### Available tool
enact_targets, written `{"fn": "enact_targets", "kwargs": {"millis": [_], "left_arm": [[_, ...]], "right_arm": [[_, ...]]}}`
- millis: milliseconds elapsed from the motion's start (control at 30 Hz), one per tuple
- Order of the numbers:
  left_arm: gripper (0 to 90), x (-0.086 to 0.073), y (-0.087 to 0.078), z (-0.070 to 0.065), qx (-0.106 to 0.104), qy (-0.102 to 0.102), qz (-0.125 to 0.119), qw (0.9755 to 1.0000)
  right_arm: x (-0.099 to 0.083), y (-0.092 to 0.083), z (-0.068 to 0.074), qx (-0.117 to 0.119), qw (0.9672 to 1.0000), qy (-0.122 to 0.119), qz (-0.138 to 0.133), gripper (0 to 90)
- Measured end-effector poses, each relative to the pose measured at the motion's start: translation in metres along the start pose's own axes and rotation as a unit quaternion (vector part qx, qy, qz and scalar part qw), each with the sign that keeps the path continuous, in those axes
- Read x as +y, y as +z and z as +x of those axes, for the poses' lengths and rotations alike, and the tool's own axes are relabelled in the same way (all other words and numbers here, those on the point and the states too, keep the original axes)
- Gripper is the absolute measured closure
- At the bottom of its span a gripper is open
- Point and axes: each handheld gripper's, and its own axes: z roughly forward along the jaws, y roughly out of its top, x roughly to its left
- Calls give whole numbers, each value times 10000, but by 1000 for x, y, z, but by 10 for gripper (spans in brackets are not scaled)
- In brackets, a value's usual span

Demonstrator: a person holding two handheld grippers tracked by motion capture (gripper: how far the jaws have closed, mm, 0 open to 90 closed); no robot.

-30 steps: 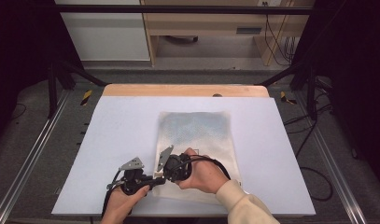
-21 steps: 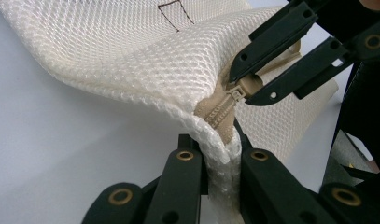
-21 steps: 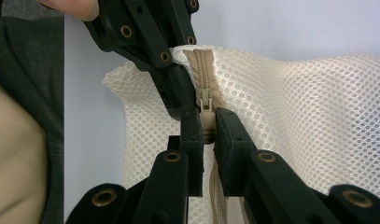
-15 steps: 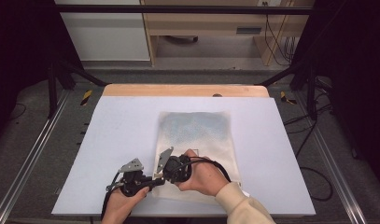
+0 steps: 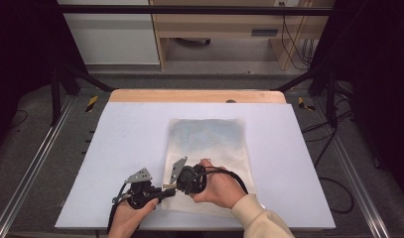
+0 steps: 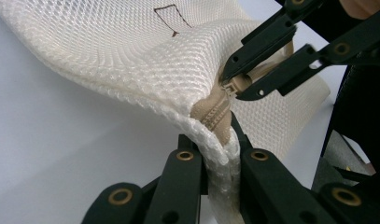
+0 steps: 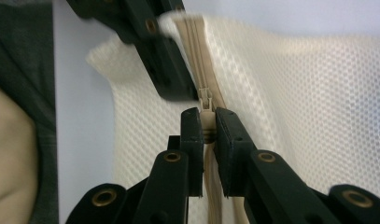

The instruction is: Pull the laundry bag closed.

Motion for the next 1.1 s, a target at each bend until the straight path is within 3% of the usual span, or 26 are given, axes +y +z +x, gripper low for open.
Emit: {"fn": "enact_targets", "kwargs": {"millis": [67, 333, 800, 1100], "left_arm": [[873, 0, 1, 0, -17, 3, 13, 10000], [873, 0, 2, -1, -26, 34, 20, 10000], [873, -1, 2, -3, 4, 97, 76, 9999], [874, -1, 3, -4, -2, 95, 71, 9999]], "right_arm": [[-4, -2, -1, 31, 9999, 104, -72, 823], [-8, -3, -1, 34, 9999, 73, -90, 823], [-25, -5, -2, 4, 9994, 317, -139, 823], [-32, -7, -2, 17, 9993, 334, -146, 823]]}}
